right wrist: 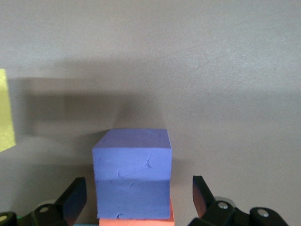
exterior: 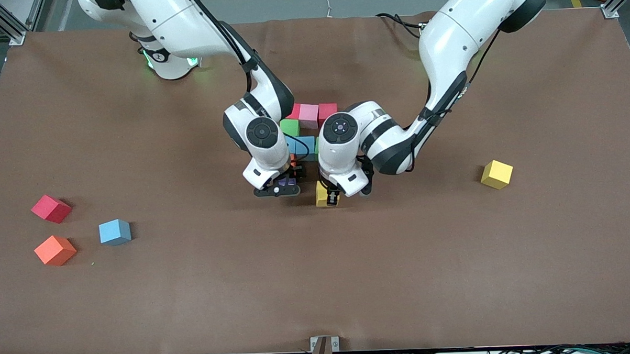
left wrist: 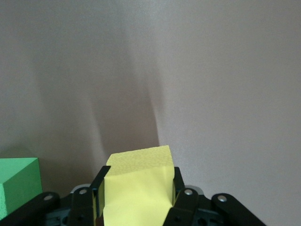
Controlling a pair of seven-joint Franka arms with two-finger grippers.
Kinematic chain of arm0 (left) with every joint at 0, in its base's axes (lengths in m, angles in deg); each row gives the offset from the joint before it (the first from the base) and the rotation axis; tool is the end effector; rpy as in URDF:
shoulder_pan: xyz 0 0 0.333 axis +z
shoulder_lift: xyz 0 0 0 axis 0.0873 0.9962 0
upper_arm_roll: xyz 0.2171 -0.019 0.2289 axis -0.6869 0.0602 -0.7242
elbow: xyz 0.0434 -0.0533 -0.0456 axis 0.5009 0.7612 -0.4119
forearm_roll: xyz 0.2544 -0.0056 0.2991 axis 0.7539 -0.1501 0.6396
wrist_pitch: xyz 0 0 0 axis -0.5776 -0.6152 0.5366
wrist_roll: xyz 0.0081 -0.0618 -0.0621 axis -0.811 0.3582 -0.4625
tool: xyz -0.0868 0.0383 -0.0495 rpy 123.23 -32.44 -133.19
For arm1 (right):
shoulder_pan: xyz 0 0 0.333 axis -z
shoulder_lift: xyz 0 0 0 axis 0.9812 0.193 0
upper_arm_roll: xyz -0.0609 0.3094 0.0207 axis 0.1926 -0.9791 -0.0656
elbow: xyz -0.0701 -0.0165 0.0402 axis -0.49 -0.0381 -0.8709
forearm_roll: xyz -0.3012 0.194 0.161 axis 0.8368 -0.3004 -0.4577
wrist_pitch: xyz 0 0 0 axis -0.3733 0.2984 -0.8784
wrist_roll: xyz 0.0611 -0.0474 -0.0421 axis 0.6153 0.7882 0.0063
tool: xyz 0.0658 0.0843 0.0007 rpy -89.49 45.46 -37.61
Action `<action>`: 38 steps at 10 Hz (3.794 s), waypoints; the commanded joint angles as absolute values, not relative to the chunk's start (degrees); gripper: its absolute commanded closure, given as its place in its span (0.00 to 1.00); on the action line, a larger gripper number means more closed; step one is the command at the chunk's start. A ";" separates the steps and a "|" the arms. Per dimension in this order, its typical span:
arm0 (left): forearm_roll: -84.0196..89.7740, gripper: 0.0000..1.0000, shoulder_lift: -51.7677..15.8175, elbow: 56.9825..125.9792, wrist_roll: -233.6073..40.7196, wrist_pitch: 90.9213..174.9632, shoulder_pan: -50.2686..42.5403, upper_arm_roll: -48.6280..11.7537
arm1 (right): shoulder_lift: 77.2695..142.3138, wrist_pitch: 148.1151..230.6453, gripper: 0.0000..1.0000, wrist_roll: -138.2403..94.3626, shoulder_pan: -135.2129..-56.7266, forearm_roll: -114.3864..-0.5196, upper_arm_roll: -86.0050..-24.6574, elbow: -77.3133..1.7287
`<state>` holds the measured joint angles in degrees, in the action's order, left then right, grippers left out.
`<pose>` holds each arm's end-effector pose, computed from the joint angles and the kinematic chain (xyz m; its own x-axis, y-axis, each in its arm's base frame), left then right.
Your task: Arrange 11 blocks into digit 3
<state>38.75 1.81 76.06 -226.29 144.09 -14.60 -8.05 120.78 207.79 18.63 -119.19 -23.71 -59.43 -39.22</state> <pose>0.5421 -0.4822 0.2557 0.1699 0.9850 -0.0307 0.9823 -0.1668 0.0854 0.5150 0.4195 0.2266 0.9993 0.0250 -0.0290 0.0247 -0.9996 -0.0115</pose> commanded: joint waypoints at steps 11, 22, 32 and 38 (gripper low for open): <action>37.97 0.80 6.58 69.46 -231.23 141.37 -24.52 -13.03 | 99.60 178.65 0.00 2.96 -93.05 -25.71 -59.29 -31.78; 38.32 0.80 8.26 69.55 -232.11 146.56 -26.98 -15.05 | 95.38 166.93 0.00 -5.92 -84.15 -21.93 -59.38 -19.63; 38.24 0.00 8.35 69.99 -232.55 146.47 -28.12 -15.05 | 91.78 165.78 0.00 -6.27 -79.76 -23.07 -61.30 -22.00; 38.59 0.00 -3.13 75.23 -230.63 139.88 -22.27 -14.53 | 91.78 166.40 0.00 -6.27 -76.59 -23.42 -65.00 -21.91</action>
<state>38.74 3.05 70.15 -231.70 140.95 -25.35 -14.52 93.68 165.71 -5.48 -77.95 -22.35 -63.92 -19.76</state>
